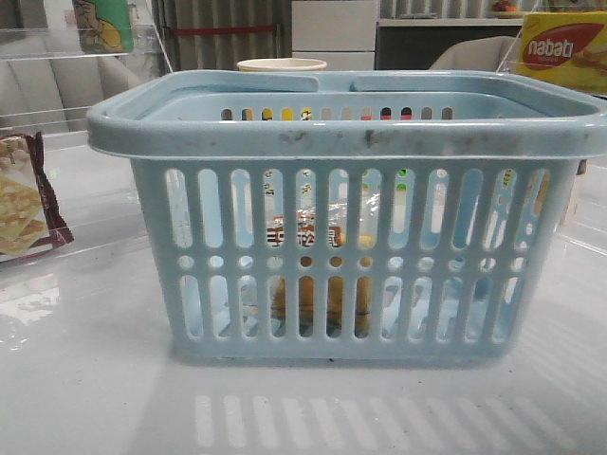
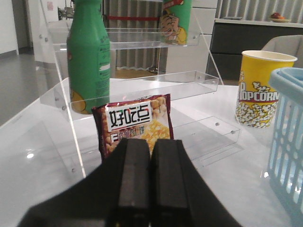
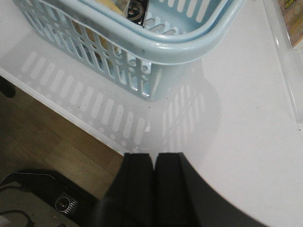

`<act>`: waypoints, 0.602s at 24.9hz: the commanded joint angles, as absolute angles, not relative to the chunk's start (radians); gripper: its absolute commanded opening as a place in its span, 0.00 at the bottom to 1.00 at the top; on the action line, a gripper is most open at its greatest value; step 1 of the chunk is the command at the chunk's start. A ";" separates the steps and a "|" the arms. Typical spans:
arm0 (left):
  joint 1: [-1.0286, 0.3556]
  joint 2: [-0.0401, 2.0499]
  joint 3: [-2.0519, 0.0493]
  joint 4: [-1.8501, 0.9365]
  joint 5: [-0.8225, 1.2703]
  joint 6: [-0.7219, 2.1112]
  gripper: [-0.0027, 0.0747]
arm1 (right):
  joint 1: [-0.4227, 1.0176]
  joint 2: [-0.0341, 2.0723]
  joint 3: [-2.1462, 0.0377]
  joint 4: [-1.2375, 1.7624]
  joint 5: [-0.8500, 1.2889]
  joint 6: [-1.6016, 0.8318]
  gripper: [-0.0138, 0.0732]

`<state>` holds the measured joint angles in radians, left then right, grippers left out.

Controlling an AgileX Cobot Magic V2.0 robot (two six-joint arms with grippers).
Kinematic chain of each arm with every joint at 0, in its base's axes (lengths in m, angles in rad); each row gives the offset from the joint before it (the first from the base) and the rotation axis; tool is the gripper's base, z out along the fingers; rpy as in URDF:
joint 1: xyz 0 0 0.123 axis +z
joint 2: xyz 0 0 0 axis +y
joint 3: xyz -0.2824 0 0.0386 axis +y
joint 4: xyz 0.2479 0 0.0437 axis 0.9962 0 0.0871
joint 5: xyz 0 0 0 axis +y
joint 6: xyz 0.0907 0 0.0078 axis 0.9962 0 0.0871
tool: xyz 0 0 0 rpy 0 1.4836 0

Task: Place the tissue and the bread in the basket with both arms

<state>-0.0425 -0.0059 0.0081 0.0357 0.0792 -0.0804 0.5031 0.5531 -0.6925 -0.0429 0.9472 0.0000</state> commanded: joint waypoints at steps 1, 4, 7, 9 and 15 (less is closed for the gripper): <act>-0.076 -0.025 0.008 0.050 -0.029 -0.078 0.15 | 0.503 0.554 -0.718 -0.058 0.892 0.000 0.22; -0.081 -0.025 0.008 0.050 -0.027 -0.078 0.15 | 0.503 0.554 -0.718 -0.058 0.892 0.000 0.22; -0.081 -0.025 0.008 0.050 -0.027 -0.078 0.15 | 0.503 0.554 -0.718 -0.058 0.892 0.000 0.22; -0.081 -0.025 0.008 0.050 -0.027 -0.078 0.15 | 0.503 0.554 -0.718 -0.058 0.892 0.000 0.22; -0.081 -0.025 0.008 0.050 -0.034 -0.073 0.15 | 0.503 0.554 -0.718 -0.058 0.892 0.000 0.22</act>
